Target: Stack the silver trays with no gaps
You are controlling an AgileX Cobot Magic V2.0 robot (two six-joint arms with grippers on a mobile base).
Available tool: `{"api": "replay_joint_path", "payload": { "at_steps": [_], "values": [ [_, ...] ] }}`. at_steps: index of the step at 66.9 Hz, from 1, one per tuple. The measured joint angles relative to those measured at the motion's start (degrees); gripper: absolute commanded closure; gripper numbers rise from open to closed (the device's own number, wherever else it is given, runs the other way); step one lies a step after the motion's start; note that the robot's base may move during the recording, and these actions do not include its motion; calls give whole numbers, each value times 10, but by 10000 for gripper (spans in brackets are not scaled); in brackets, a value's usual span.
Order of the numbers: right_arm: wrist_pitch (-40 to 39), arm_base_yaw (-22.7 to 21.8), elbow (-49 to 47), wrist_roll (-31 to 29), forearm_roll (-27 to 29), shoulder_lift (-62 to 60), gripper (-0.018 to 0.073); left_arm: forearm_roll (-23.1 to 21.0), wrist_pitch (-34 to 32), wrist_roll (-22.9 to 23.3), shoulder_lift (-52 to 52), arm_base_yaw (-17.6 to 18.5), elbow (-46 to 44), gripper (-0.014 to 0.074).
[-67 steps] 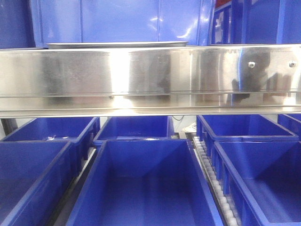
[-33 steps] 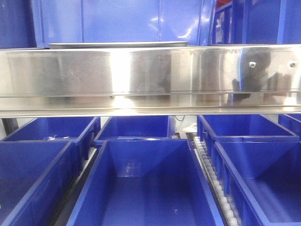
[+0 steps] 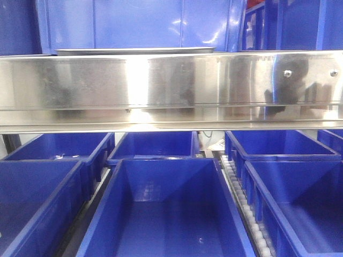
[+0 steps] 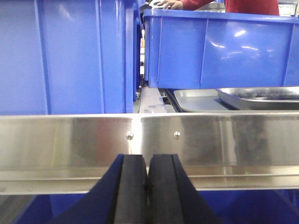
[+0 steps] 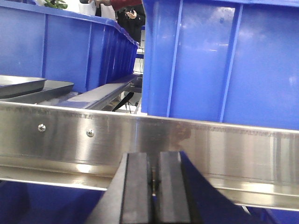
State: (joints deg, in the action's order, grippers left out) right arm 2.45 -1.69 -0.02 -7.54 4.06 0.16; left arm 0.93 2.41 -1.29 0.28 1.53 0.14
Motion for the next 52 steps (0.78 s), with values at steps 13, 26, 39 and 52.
{"api": "replay_joint_path", "payload": {
  "at_steps": [13,26,39,52],
  "values": [
    [0,0,0,0,0,0,581,-2,0,0,0,0,0,603],
    [0,0,0,0,0,0,581,-2,1,0,0,0,0,603],
    [0,0,0,0,0,0,581,-2,1,0,0,0,0,603],
    [0,0,0,0,0,0,581,-2,1,0,0,0,0,603]
  ]
}}
